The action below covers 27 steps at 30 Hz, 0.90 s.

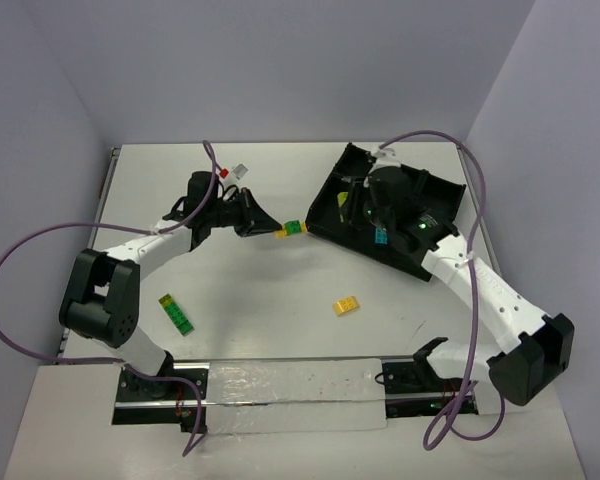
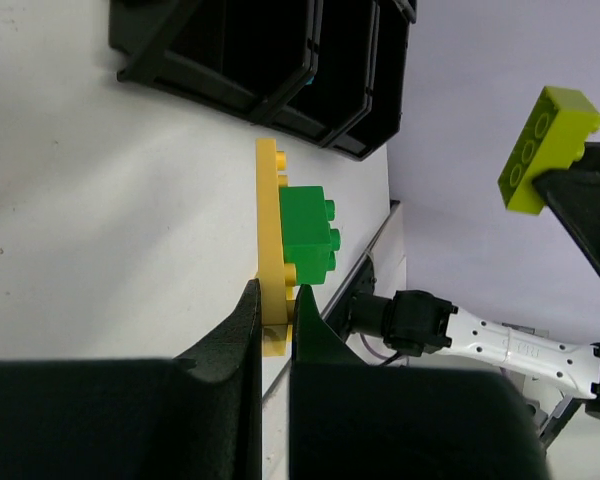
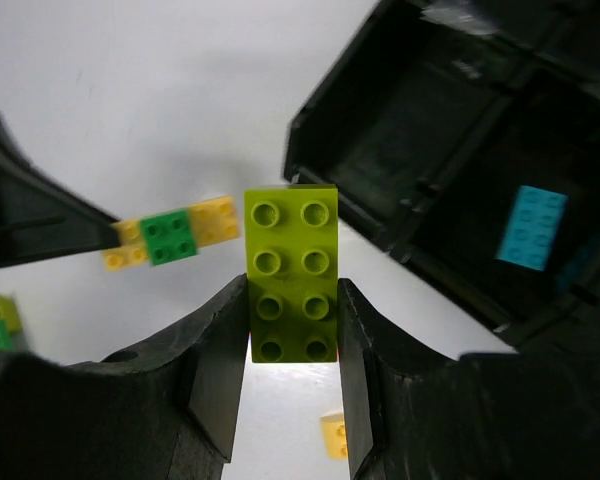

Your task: Sort the legos into containers by color

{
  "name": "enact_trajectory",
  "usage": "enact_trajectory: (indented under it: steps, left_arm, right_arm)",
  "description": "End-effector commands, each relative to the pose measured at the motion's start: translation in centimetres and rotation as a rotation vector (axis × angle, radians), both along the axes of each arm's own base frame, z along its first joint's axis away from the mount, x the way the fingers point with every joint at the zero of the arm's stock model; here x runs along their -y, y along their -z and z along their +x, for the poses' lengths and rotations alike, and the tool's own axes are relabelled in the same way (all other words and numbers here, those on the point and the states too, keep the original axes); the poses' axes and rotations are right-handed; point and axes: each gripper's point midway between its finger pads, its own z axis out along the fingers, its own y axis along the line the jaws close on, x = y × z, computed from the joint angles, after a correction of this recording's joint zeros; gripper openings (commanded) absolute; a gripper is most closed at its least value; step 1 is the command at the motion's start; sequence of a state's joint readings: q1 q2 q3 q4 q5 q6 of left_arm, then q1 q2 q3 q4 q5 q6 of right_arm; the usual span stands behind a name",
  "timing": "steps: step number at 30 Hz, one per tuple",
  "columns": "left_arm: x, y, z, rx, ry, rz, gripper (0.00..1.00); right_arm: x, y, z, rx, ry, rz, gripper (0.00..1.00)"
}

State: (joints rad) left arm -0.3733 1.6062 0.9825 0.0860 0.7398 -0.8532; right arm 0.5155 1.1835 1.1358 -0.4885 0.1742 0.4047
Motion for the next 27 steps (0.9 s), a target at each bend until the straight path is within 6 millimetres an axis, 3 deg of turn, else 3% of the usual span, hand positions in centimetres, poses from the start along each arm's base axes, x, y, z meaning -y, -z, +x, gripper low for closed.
enact_trajectory:
  steps: [1,6,9,11,14,18,21,24,26,27]
  left_arm:
    - [0.6,-2.2,1.5,0.064,-0.020,-0.018,0.00]
    - [0.4,-2.8,1.9,0.080,-0.040,-0.003,0.00]
    - [0.1,-3.2,1.8,0.086,-0.051,0.004,0.00]
    - [-0.1,-3.4,1.7,0.090,-0.069,0.001,0.00]
    - [-0.2,-4.0,1.8,0.108,-0.075,0.000,0.00]
    - [-0.3,-4.1,1.6,0.103,-0.075,0.015,0.00]
    - [-0.4,-4.2,1.6,0.105,-0.076,0.015,0.00]
    - [-0.5,-4.2,1.4,0.102,-0.078,0.017,0.00]
    - [-0.6,-4.4,1.3,0.109,-0.080,0.019,0.00]
    - [-0.6,-4.4,1.2,0.109,-0.083,0.020,0.00]
  right_arm:
    - [0.1,-0.2,0.7,0.010,0.035,0.029,0.00]
    - [0.0,0.5,3.5,-0.026,0.105,-0.024,0.00]
    - [0.3,2.2,5.5,-0.061,0.150,-0.085,0.00]
    - [0.4,4.4,7.0,-0.095,0.157,-0.135,0.00]
    - [0.2,5.7,8.8,-0.115,0.151,-0.173,0.00]
    - [-0.2,7.4,10.3,-0.150,0.153,-0.205,0.00]
    - [-0.3,8.7,10.9,-0.173,0.158,-0.216,0.06]
    - [-0.3,9.6,11.5,-0.192,0.159,-0.227,0.19]
    - [-0.7,9.6,11.7,-0.199,0.146,-0.223,0.50]
    - [-0.8,9.4,11.8,-0.197,0.144,-0.218,0.58]
